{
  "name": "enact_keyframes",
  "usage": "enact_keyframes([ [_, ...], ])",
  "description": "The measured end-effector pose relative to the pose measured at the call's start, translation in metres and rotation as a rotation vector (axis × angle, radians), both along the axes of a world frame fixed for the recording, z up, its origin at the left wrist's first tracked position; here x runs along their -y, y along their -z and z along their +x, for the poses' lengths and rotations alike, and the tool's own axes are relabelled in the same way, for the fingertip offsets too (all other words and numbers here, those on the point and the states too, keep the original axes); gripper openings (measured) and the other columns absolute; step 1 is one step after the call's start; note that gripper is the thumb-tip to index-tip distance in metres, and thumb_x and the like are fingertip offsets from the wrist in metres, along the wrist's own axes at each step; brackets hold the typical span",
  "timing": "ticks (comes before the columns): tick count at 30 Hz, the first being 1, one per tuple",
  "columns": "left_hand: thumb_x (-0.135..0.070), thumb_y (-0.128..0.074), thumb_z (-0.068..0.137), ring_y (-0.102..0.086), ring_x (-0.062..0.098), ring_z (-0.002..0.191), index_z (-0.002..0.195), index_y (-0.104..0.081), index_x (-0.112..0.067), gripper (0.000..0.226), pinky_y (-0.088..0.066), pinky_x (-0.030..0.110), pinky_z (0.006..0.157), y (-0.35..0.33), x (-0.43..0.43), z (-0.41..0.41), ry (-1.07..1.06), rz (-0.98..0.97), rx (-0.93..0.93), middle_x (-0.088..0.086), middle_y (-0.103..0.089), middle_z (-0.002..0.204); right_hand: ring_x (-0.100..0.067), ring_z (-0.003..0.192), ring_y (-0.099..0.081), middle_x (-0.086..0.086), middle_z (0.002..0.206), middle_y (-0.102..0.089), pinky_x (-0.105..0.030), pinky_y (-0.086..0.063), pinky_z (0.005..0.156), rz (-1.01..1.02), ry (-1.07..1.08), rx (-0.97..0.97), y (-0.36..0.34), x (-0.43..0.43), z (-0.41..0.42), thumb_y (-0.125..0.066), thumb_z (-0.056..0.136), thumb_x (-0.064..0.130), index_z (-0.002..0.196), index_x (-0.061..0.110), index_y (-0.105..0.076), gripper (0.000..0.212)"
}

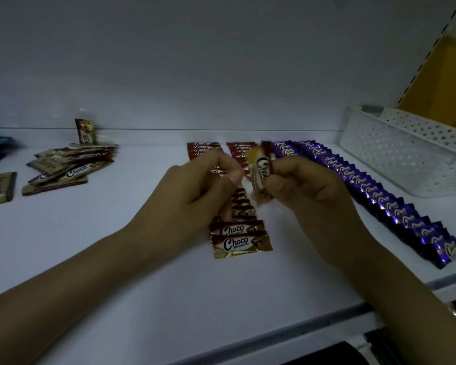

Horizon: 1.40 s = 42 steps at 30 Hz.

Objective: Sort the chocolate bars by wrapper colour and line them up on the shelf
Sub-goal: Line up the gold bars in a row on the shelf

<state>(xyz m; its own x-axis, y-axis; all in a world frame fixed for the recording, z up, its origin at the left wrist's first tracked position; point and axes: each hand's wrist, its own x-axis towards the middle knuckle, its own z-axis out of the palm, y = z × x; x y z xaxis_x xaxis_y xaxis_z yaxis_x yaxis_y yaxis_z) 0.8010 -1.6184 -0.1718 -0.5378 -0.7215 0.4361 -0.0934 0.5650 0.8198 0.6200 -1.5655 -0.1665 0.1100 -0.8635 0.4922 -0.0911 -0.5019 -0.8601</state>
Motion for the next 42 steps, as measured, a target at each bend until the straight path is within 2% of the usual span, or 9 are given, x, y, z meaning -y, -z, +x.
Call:
enact_keyframes([
  [2, -0.027, -0.046, 0.098, -0.053, 0.0, 0.043, 0.09, -0.058, -0.022, 0.014, -0.037, 0.008, 0.044, -0.001, 0.005, 0.002, -0.086, 0.003, -0.048, -0.008, -0.064, 0.057, -0.003, 0.069, -0.063, 0.011, 0.078, -0.069, -0.016, -0.05, 0.064, 0.01, 0.016, -0.147, 0.002, -0.003, -0.002, -0.055, 0.085, 0.01, 0.093, 0.018, -0.066, 0.015],
  [4, -0.023, -0.047, 0.098, -0.05, 0.0, 0.04, 0.092, -0.058, -0.022, 0.012, -0.037, 0.01, 0.041, -0.002, 0.011, 0.006, -0.159, 0.027, -0.074, -0.007, -0.064, 0.057, -0.004, 0.064, -0.062, 0.008, 0.074, -0.069, -0.017, -0.049, 0.06, 0.083, -0.025, -0.294, 0.006, -0.006, -0.001, -0.06, 0.082, 0.009, 0.086, 0.02, -0.068, 0.014],
  [7, -0.024, -0.047, 0.098, -0.045, 0.003, 0.038, 0.101, -0.059, -0.022, 0.012, -0.035, 0.013, 0.038, -0.001, 0.015, 0.01, -0.205, 0.039, -0.079, -0.005, -0.064, 0.057, -0.012, 0.068, -0.062, 0.0, 0.073, -0.067, -0.024, -0.05, 0.065, 0.109, -0.03, -0.483, 0.01, -0.011, -0.001, -0.072, 0.077, 0.013, 0.076, 0.016, -0.071, 0.003],
  [9, -0.024, -0.047, 0.098, -0.044, 0.005, 0.037, 0.102, -0.059, -0.021, 0.013, -0.035, 0.014, 0.038, -0.001, 0.018, 0.012, -0.22, 0.031, -0.08, -0.005, -0.064, 0.057, -0.014, 0.071, -0.061, -0.001, 0.074, -0.064, -0.029, -0.051, 0.07, 0.102, -0.008, -0.556, 0.009, -0.012, -0.003, -0.077, 0.074, 0.013, 0.074, 0.013, -0.072, 0.006],
  [15, -0.025, -0.047, 0.098, -0.047, 0.001, 0.039, 0.103, -0.058, -0.024, 0.012, -0.037, 0.012, 0.041, 0.002, 0.021, 0.011, -0.219, -0.001, -0.051, -0.007, -0.064, 0.058, -0.017, 0.071, -0.058, -0.004, 0.074, -0.062, -0.03, -0.05, 0.069, 0.133, -0.015, -0.603, 0.006, -0.01, -0.001, -0.076, 0.076, 0.003, 0.071, 0.014, -0.068, 0.014],
  [21, -0.023, -0.046, 0.098, -0.048, 0.002, 0.043, 0.107, -0.058, -0.024, 0.015, -0.038, 0.011, 0.044, 0.005, 0.019, 0.009, -0.186, -0.05, -0.026, -0.01, -0.063, 0.06, -0.011, 0.069, -0.059, 0.001, 0.073, -0.063, -0.018, -0.048, 0.065, 0.133, 0.026, -0.648, 0.008, -0.01, -0.002, -0.079, 0.073, 0.008, 0.076, 0.01, -0.073, 0.007],
  [29, -0.019, -0.047, 0.099, -0.053, -0.003, 0.046, 0.11, -0.058, -0.018, 0.016, -0.036, 0.004, 0.048, 0.005, 0.019, 0.009, -0.182, -0.084, -0.018, -0.012, -0.063, 0.059, -0.012, 0.07, -0.062, 0.0, 0.075, -0.067, -0.027, -0.053, 0.067, 0.119, 0.022, -0.617, 0.007, -0.01, -0.004, -0.076, 0.076, 0.006, 0.082, 0.008, -0.074, 0.007],
  [36, -0.019, -0.047, 0.098, -0.054, -0.002, 0.048, 0.109, -0.057, -0.02, 0.014, -0.036, 0.005, 0.049, 0.006, 0.018, 0.009, -0.186, -0.134, 0.004, -0.014, -0.063, 0.062, -0.009, 0.078, -0.062, 0.006, 0.08, -0.067, -0.025, -0.052, 0.07, 0.094, 0.049, -0.6, 0.01, -0.009, -0.005, -0.075, 0.077, 0.017, 0.088, 0.015, -0.075, 0.011],
  [42, -0.021, -0.048, 0.098, -0.056, -0.001, 0.051, 0.109, -0.058, -0.02, 0.015, -0.038, 0.006, 0.05, 0.005, 0.019, 0.01, -0.211, -0.154, 0.001, -0.013, -0.065, 0.065, -0.008, 0.087, -0.061, 0.011, 0.087, -0.064, -0.031, -0.052, 0.081, 0.126, 0.018, -0.68, 0.01, -0.009, -0.003, -0.077, 0.074, 0.02, 0.092, 0.017, -0.077, 0.019],
])
